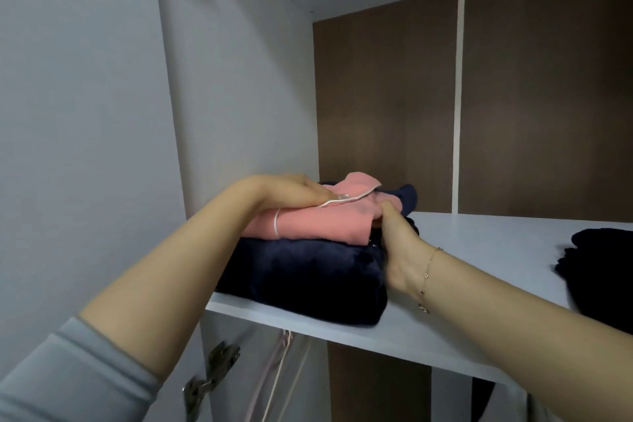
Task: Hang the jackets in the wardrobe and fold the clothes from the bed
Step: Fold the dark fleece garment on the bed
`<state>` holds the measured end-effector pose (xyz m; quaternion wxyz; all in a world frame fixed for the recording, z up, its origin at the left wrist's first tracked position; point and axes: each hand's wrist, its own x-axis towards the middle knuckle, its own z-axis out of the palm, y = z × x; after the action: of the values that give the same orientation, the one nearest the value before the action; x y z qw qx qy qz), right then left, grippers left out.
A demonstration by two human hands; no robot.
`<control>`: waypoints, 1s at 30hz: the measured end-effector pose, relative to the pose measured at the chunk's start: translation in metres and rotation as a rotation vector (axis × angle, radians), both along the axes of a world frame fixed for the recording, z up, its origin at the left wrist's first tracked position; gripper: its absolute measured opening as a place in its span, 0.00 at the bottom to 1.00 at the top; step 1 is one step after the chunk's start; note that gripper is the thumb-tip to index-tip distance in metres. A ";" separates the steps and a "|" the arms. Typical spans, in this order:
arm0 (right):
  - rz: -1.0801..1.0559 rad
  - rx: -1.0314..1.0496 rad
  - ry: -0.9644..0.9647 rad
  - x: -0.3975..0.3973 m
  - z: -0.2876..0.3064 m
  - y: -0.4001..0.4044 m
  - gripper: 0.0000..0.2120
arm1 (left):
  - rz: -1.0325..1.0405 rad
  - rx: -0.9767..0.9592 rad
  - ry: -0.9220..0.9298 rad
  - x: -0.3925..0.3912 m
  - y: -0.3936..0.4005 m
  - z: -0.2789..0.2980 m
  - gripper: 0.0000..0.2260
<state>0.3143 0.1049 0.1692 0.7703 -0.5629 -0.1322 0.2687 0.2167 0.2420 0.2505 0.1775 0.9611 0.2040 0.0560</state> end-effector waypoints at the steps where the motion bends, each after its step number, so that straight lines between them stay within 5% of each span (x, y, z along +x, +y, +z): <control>1: 0.025 0.002 -0.007 0.001 -0.001 0.001 0.18 | -0.023 -0.025 -0.029 0.000 0.002 -0.002 0.35; 4: 0.197 0.085 -0.005 -0.002 0.000 -0.011 0.15 | -0.081 -0.070 -0.145 0.001 0.009 -0.009 0.28; 8: 0.146 -0.052 -0.009 -0.016 0.001 -0.048 0.12 | -0.069 -0.011 -0.428 -0.007 0.002 -0.013 0.13; 11: 0.106 -0.039 -0.043 -0.032 -0.007 -0.093 0.05 | -0.029 0.123 -0.733 -0.027 -0.024 -0.020 0.13; 14: 0.020 0.040 -0.202 -0.059 -0.020 -0.145 0.07 | -0.178 0.017 -0.926 -0.059 -0.071 -0.039 0.11; 22: -0.228 0.005 -0.519 -0.171 -0.060 -0.300 0.13 | -0.412 -0.651 -0.753 -0.120 -0.248 -0.100 0.10; 30: -0.473 -0.090 -0.472 -0.309 -0.131 -0.470 0.12 | -0.525 -1.072 -0.499 -0.216 -0.418 -0.195 0.09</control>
<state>0.0057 -0.3652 0.0378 0.7340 -0.6580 -0.1607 -0.0495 0.0009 -0.1759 0.0556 0.6826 0.7153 -0.0856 0.1226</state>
